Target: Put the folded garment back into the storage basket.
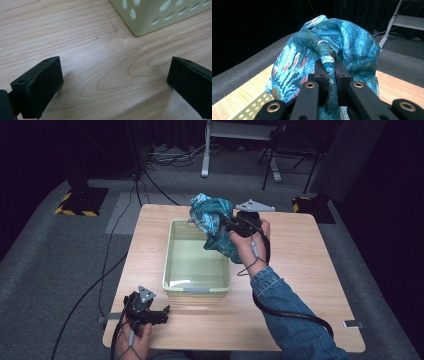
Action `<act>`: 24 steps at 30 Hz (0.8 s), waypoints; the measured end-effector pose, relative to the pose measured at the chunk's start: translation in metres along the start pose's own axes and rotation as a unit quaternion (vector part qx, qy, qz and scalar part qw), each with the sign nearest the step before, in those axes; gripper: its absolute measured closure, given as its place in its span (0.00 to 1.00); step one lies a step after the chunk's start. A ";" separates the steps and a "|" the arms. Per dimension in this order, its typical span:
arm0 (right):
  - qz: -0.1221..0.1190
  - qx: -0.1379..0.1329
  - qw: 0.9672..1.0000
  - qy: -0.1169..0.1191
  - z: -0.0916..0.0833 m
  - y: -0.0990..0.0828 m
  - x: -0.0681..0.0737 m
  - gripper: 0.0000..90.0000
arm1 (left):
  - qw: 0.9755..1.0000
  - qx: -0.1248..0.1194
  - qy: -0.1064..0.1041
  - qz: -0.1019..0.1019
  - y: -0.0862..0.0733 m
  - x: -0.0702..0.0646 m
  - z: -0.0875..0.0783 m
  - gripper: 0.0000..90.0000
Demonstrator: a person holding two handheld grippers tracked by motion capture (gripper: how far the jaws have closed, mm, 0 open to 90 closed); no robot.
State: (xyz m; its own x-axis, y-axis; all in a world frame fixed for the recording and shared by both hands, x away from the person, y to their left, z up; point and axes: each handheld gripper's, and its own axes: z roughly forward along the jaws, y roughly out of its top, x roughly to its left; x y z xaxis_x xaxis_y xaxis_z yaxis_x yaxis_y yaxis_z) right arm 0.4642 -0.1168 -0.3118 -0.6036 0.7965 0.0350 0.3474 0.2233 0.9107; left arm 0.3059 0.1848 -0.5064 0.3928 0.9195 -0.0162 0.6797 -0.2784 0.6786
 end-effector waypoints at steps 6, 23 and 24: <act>0.001 0.006 1.000 0.005 0.009 -0.003 0.007 0.93 | 1.000 0.000 0.000 0.000 0.000 0.000 0.000 0.00; -0.005 0.014 1.000 0.018 0.026 -0.010 0.028 0.93 | 1.000 0.000 0.000 0.000 0.000 0.000 0.000 0.00; -0.005 0.014 1.000 0.019 0.027 -0.011 0.029 0.93 | 1.000 0.000 0.000 0.000 0.000 0.000 0.000 0.00</act>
State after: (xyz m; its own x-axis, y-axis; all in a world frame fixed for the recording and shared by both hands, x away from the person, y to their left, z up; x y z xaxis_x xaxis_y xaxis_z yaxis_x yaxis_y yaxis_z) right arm 0.4622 -0.0806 -0.3318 -0.6337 0.7724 0.0415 0.3607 0.2476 0.8992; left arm 0.3059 0.1847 -0.5064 0.3919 0.9199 -0.0160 0.6799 -0.2779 0.6786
